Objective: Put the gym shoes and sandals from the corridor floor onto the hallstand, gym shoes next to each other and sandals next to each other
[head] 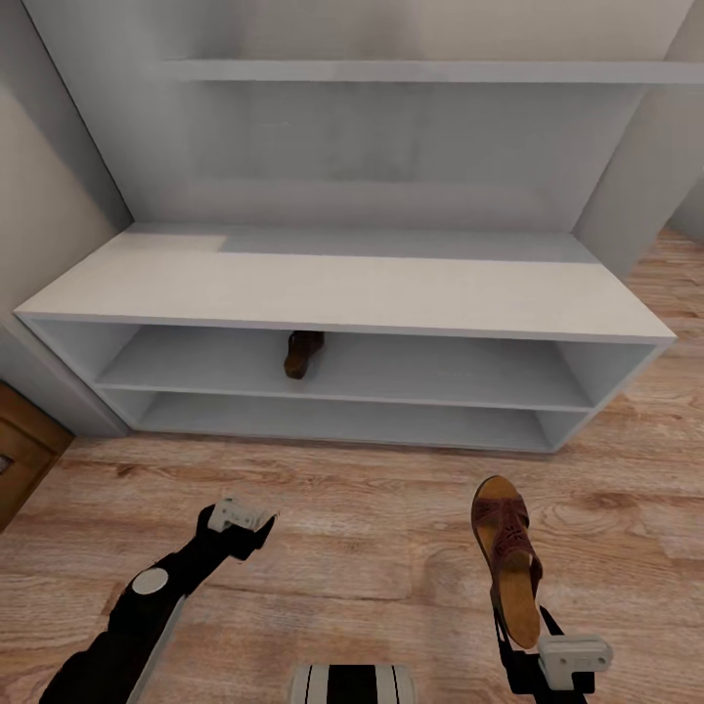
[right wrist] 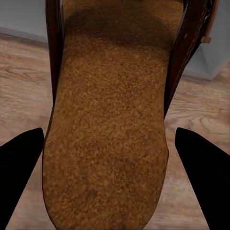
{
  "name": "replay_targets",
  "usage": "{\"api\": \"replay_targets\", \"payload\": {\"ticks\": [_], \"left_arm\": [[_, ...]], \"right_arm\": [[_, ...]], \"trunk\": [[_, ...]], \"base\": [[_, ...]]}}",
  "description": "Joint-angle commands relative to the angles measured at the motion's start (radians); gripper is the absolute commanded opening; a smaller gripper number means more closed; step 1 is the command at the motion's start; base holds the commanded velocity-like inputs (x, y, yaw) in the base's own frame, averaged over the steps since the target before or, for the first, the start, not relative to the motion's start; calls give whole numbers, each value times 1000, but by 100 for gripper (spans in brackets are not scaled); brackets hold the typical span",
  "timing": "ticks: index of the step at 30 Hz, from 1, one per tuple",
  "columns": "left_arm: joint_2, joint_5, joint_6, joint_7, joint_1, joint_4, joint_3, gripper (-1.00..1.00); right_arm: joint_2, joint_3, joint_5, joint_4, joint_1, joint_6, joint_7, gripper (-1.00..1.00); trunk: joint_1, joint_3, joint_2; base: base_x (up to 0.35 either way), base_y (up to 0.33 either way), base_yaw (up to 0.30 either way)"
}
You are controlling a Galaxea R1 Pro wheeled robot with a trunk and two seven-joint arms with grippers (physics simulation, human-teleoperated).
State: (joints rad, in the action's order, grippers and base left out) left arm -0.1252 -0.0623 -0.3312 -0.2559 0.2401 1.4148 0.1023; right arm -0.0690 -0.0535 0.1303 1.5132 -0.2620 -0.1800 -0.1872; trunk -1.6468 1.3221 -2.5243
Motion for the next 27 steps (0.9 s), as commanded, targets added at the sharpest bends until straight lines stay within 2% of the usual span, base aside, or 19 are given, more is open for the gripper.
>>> {"api": "replay_targets", "payload": {"ticks": [1,2,3,5,6,9,19,22,23,25,26,27], "left_arm": [[-8,1,30,-11,-17,2,-11,100],[-15,1,59,-21,-34,4,-23,100],[-15,1,59,-21,-34,4,-23,100],[-23,2,113,-36,-66,7,-52,100],[-23,2,113,-36,-66,7,-52,100],[-31,3,186,-57,-106,10,-91,100],[-42,4,292,-125,-176,16,-141,100],[-47,12,327,-184,-206,23,-192,100],[-47,12,327,-184,-206,23,-192,100],[-49,26,342,-240,-221,25,-242,100],[-49,26,342,-240,-221,25,-242,100],[-50,35,347,-273,-226,26,-269,100]], "right_arm": [[0,0,0,0,0,3,0,-100],[0,1,0,1,0,5,0,-100],[0,1,0,1,0,5,0,-100],[0,1,0,1,0,9,0,-100],[0,1,0,1,0,9,0,-100],[0,1,0,1,0,12,0,-100],[0,2,0,1,0,14,0,-100],[0,2,0,0,0,14,0,-100],[0,2,0,0,0,14,0,-100],[0,2,0,-1,0,14,0,-100],[0,2,0,-1,0,14,0,-100],[0,2,0,-1,0,14,0,-100]], "trunk": [[0,0,0],[0,0,0],[0,0,0],[0,0,0],[0,0,0],[0,0,0],[0,0,0],[0,0,0],[0,0,0],[0,0,0],[0,0,0],[0,0,0]], "base": [[0,0,0],[0,0,0],[0,0,0],[0,0,0],[0,0,0],[0,0,0],[0,0,0],[0,0,0],[0,0,0],[0,0,0],[0,0,0],[0,0,0]]}}
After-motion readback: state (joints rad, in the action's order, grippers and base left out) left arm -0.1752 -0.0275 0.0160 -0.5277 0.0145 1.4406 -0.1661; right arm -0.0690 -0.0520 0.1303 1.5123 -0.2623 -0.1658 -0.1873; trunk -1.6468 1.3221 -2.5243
